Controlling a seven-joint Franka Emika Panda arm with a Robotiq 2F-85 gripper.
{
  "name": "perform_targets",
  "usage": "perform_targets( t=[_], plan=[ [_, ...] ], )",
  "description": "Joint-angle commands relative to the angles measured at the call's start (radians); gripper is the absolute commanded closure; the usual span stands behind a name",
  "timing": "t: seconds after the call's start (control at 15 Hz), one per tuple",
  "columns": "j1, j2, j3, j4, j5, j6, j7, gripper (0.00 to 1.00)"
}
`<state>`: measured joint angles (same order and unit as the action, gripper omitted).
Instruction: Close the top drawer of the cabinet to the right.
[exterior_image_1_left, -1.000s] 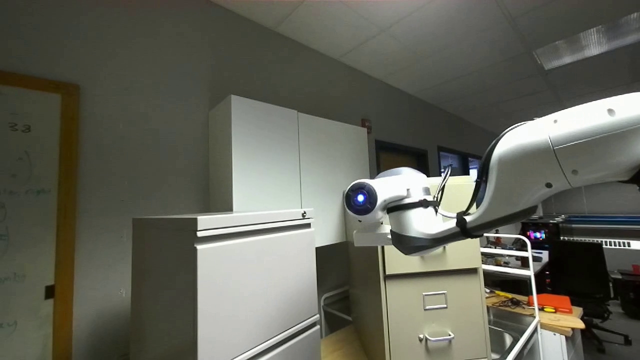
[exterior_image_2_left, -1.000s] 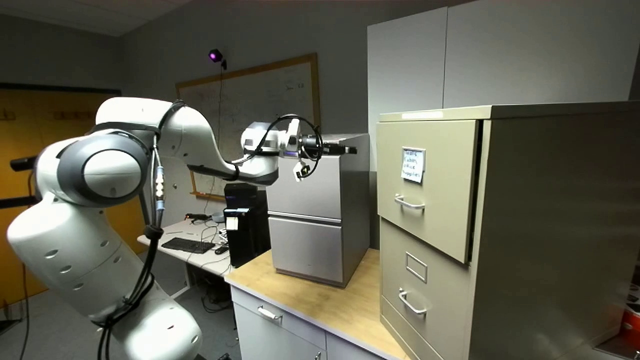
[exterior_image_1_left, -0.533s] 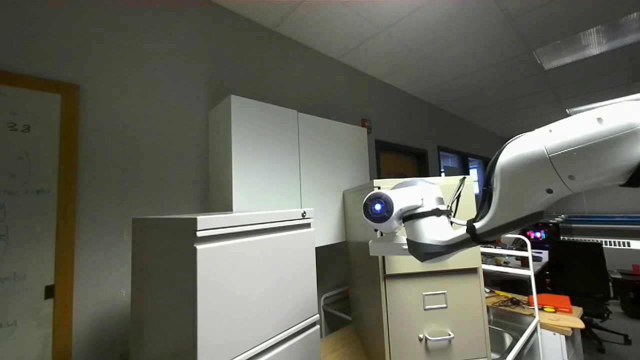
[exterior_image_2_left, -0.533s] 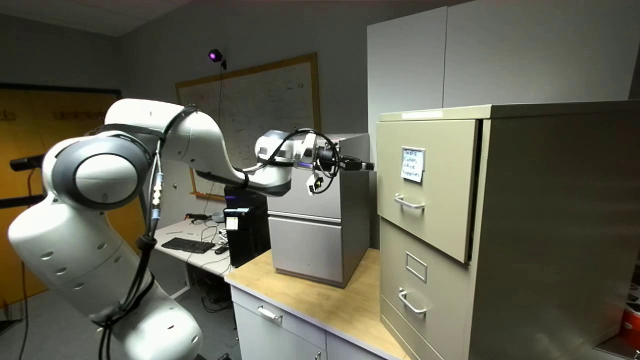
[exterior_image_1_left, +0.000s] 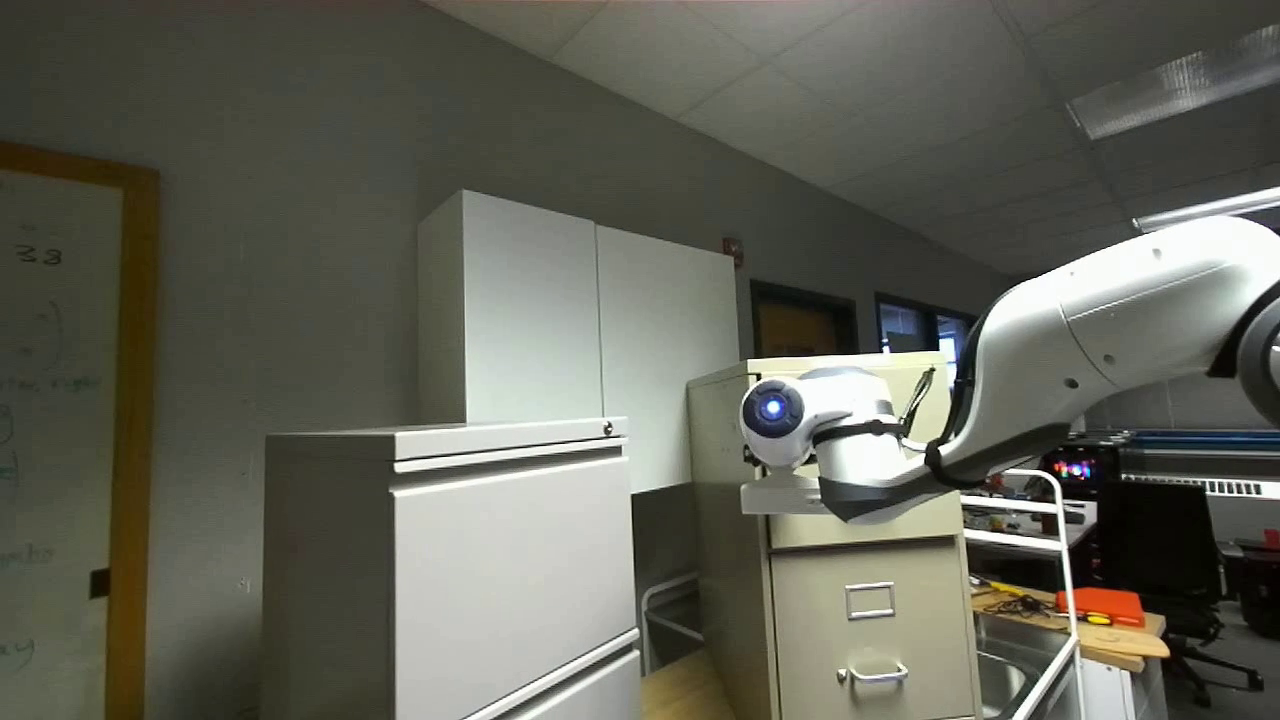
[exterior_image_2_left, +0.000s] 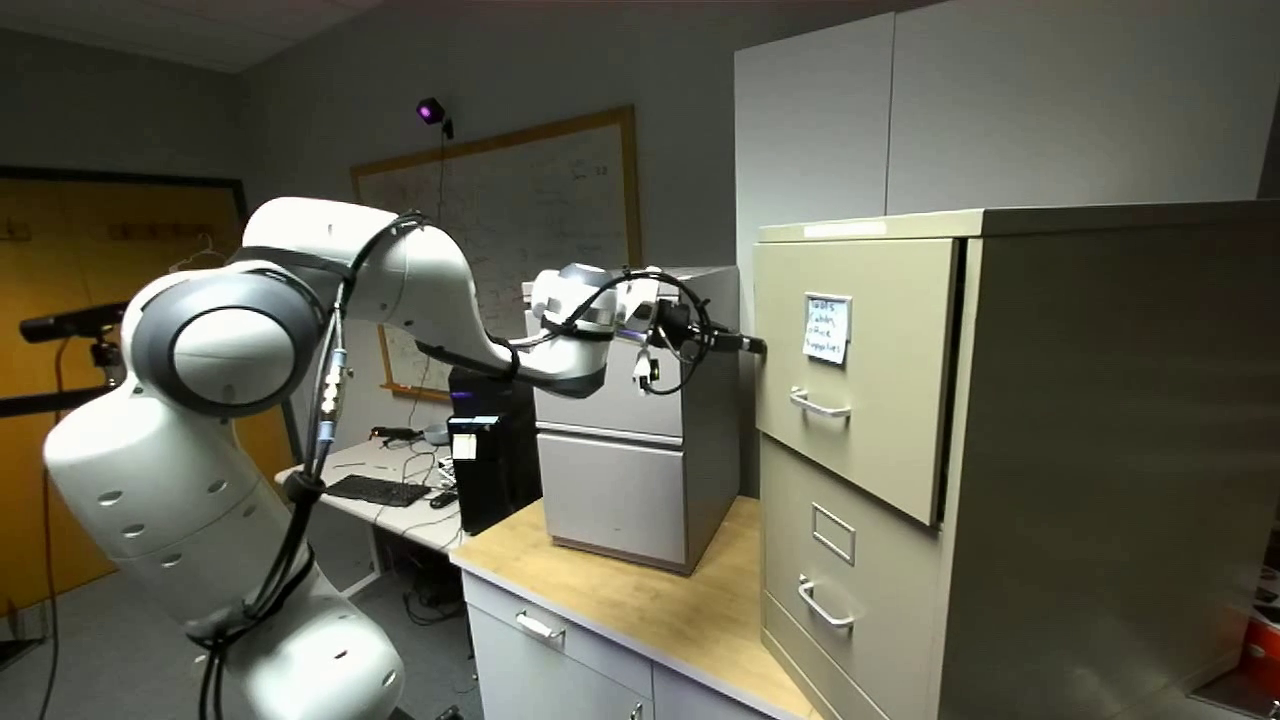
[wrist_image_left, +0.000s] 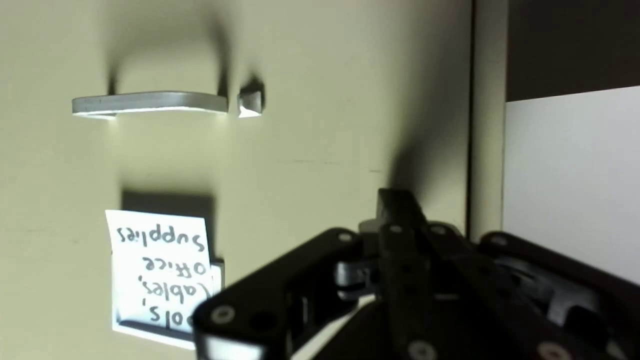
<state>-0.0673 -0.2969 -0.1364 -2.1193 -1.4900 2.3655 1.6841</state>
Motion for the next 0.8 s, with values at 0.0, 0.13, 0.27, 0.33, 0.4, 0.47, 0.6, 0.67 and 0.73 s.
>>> perform_targets(
  t=[0.0,0.13,0.27,0.33,0.4,0.47,0.6,0.67,0.73],
  plan=[
    [-0.011,0.104,-0.026,0.118,0.064,0.052,-0.088,1.0],
    [-0.019,0.142,-0.03,0.153,0.093,0.053,-0.109,1.0],
    [-0.024,0.173,-0.033,0.184,0.131,0.058,-0.139,1.0],
    [-0.026,0.183,-0.034,0.195,0.146,0.061,-0.151,1.0],
    [-0.028,0.191,-0.034,0.207,0.165,0.063,-0.169,1.0],
    [-0.029,0.199,-0.034,0.217,0.184,0.067,-0.19,1.0],
    [-0.034,0.217,-0.036,0.239,0.219,0.075,-0.223,1.0],
    [-0.036,0.218,-0.033,0.244,0.237,0.067,-0.238,1.0],
    [-0.038,0.217,-0.032,0.244,0.251,0.062,-0.254,1.0]
  ],
)
